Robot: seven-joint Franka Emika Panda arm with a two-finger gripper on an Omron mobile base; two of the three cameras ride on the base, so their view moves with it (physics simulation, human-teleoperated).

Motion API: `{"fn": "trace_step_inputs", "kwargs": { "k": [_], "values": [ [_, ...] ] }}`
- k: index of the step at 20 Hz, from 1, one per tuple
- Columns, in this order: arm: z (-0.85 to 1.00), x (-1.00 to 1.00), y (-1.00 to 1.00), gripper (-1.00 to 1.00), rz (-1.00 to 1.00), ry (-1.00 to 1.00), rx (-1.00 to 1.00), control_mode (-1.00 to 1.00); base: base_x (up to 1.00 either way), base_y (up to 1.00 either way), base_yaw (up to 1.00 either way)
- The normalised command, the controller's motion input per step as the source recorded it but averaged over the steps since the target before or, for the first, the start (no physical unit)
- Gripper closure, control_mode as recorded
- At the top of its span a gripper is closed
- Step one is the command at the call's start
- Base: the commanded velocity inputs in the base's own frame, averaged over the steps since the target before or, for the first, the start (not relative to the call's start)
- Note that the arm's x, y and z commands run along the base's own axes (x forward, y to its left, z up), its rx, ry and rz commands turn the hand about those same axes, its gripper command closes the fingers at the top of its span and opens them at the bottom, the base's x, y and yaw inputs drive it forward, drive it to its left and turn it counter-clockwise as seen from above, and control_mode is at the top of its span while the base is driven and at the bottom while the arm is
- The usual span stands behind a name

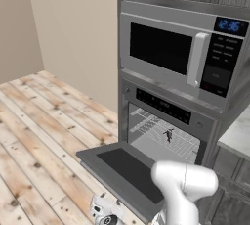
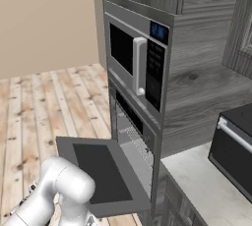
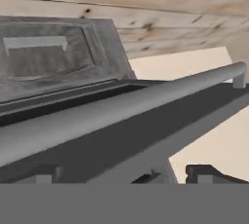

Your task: Place the fish on the bottom rack of the oven, and slide the tray back inside. Close the oven door.

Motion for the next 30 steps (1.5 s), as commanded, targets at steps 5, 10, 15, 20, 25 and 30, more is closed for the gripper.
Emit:
{"fn": "trace_step_inputs", "kwargs": {
  "k": [5, 10, 15, 20, 25, 30],
  "values": [
    [-0.88, 0.37, 0.19, -1.0, 0.04, -0.12, 0.29, -1.0, 0.0, 0.0, 0.0],
    [-0.55, 0.12, 0.27, -1.0, -0.01, -0.17, 0.03, -1.0, 0.0, 0.0, 0.0],
    [-0.99, 0.02, 0.73, -1.0, 0.0, -0.1, 0.0, -1.0, 0.0, 0.0, 0.0],
    [-0.94, 0.31, 0.25, -1.0, -0.04, 0.0, 0.0, -1.0, 0.0, 0.0, 0.0],
    [-1.0, 0.21, -0.05, -1.0, -0.08, 0.0, -0.07, -1.0, 0.0, 0.0, 0.0],
    [-1.0, 0.02, -0.6, -1.0, -0.05, 0.0, -0.14, -1.0, 0.0, 0.0, 0.0]
  ]
}}
